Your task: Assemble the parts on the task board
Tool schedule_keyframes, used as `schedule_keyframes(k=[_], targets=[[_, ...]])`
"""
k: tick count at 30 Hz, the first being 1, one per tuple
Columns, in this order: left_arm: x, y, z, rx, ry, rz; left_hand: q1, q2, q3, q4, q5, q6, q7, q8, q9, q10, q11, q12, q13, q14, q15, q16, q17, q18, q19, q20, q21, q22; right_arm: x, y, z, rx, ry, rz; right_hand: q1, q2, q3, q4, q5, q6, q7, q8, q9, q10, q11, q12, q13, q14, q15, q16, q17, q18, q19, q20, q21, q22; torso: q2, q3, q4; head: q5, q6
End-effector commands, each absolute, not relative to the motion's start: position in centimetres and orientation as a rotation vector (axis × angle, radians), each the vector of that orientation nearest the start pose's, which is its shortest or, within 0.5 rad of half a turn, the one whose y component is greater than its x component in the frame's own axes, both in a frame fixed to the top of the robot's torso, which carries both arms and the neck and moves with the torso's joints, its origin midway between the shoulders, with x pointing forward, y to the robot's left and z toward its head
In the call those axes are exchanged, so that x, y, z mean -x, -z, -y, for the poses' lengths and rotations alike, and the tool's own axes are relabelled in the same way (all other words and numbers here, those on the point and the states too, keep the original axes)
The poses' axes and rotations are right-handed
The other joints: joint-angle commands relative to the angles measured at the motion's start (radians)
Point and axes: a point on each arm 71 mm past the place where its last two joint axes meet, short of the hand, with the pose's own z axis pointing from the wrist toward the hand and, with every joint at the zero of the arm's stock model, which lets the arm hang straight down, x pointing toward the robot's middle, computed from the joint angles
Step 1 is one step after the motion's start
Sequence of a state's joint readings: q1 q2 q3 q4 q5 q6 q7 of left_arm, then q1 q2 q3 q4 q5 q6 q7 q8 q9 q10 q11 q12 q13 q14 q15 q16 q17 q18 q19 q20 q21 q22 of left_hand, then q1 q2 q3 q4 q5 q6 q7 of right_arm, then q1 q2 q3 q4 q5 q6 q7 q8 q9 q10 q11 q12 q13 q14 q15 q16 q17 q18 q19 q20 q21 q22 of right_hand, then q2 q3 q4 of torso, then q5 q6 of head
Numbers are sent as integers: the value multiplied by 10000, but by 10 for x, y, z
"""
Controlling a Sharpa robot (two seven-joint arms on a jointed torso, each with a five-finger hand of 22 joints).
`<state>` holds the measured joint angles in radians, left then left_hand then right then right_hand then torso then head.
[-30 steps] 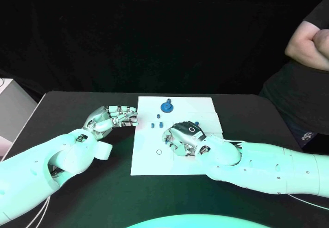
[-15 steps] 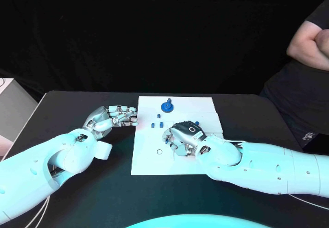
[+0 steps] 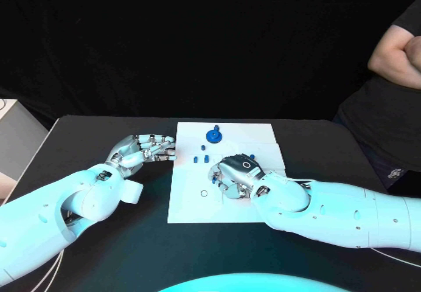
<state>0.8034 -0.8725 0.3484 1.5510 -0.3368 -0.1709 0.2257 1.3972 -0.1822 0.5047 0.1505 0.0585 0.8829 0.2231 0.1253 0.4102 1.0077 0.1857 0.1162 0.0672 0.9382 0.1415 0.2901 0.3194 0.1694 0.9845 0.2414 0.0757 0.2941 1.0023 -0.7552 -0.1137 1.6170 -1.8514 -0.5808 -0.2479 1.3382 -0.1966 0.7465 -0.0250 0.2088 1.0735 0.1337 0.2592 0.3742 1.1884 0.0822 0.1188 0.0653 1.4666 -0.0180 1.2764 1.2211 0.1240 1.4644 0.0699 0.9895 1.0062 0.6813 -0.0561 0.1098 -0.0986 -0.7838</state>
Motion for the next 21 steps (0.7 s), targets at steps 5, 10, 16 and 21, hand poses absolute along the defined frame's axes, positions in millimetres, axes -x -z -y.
schedule_keyframes(k=[5, 10, 16, 21], targets=[[-457, 228, -220, 10687, 15784, -15748, 17, 52, -45, 6, -31, -85, 180, 60, -13, -92, 13, 70, 11, -53, 15, -47, 10, 115, 80, 20, -68, -17, -404, 263, 130, 3544, -6737, -14958, -6, 116, 72, -13, 33, 63, -4, 30, -2, 171, -146, 60, 14, 471, -59, 35, 17, -64, 8, -37, 56, 11, -6, 0, 0, 16, 2], [-457, 228, -220, 10688, 15791, -15757, 17, 52, -45, 6, -31, -85, 180, 60, -13, -92, 13, 70, 11, -53, 15, -47, 10, 115, 80, 20, -68, -17, -405, 263, 131, 3550, -6718, -14974, -6, 116, 72, -13, 33, 63, -4, 30, -2, 171, -146, 60, 14, 471, -59, 35, 17, -64, 8, -37, 56, 11, -1, -5, 2, 11, 2], [-457, 228, -220, 10685, 15805, -15778, 12, 55, -54, 14, -31, -95, 184, 64, -19, -106, 17, 76, 11, -62, 19, -52, 13, 114, 79, 24, -76, -31, -406, 264, 131, 3574, -6658, -15028, -19, 111, 93, -26, 34, 65, -6, 40, 11, 188, -148, 46, 15, 472, -61, 53, 21, -62, 7, -40, 54, 11, 5, -4, 4, 12, -11], [-457, 228, -219, 10680, 15823, -15803, 12, 55, -54, 14, -31, -95, 184, 64, -19, -106, 17, 76, 11, -62, 19, -52, 13, 114, 79, 24, -76, -31, -407, 266, 131, 3616, -6574, -15132, -19, 111, 93, -26, 34, 65, -6, 40, 11, 188, -148, 46, 15, 472, -61, 53, 21, -62, 7, -40, 54, 11, 2, -2, 1, 24, -24]])
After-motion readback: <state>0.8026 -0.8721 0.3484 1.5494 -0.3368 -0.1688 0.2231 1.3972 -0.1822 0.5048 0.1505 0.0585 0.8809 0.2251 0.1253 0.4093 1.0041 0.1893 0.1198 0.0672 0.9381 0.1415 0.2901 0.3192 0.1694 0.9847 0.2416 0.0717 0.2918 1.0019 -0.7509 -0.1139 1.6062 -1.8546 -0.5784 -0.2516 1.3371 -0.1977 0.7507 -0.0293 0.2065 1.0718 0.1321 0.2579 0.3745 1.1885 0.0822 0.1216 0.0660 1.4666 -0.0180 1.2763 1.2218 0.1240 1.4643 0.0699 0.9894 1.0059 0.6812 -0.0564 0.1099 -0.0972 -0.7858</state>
